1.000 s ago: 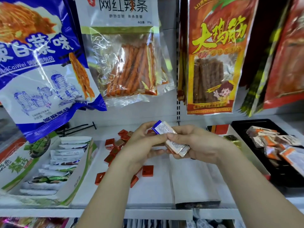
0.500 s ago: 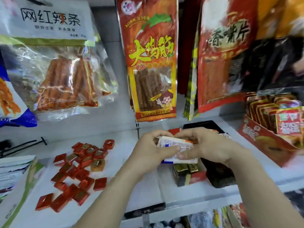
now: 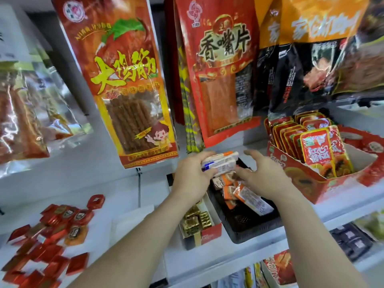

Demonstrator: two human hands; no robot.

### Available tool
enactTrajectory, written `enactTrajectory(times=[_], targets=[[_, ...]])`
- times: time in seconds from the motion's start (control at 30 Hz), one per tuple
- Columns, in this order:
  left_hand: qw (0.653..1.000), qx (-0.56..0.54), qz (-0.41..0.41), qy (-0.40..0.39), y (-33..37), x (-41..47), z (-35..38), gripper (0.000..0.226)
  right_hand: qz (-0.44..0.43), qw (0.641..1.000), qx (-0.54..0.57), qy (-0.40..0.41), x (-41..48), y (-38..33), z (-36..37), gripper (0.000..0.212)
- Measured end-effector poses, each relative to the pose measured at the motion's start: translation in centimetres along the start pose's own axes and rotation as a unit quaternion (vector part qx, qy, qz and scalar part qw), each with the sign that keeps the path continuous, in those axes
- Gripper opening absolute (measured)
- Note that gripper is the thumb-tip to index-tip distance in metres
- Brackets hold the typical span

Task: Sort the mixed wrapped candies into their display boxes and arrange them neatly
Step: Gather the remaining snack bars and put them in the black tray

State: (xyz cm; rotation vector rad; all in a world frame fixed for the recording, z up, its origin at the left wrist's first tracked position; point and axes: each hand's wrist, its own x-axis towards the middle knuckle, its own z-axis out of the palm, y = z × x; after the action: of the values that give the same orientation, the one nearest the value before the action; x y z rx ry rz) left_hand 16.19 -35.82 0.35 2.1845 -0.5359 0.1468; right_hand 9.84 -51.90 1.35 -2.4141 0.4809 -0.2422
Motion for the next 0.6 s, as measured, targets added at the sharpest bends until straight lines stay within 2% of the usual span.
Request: enactTrajectory(times=[0.07,0.13,0.23,0.3,0.47,0.6], targets=[[0.999,0.019,0.006,0.035,-0.5,0.5,0.7,0.041,0.06,0.997,0.018,-0.044,0.1,0.9,0.5,0.068],[0.998,0.022,0.002,0.063,-1.0,1.0,1.2,0.04,0.067,0.994,0.036,-0.077,0.2,1.2,0.9,0.071],[0.997,0.021,-0.025,0.072,-1.5,2.1,2.0,0.041,0.05,0.994,0.061,-0.077,0.5,0.8,1.3,0.064],[0.999,0.029,-0.027,0.038,-1.5,2.9,2.3,0.04,0.042,0.994,0.069,-0.078,0.5,0.6,1.5,0.06],[0.987,0.074,-0.037,-0.14,-0.5,4.6,2.7,0.039,0.016,0.995,0.077,-0.064,0.5,0.4,1.6,0.044],[0.974,0.049,-0.069,-0.211,-0.2,4.8,2.6,0.041,0.017,0.992,0.112,-0.057,0.7,0.7,1.6,0.049]])
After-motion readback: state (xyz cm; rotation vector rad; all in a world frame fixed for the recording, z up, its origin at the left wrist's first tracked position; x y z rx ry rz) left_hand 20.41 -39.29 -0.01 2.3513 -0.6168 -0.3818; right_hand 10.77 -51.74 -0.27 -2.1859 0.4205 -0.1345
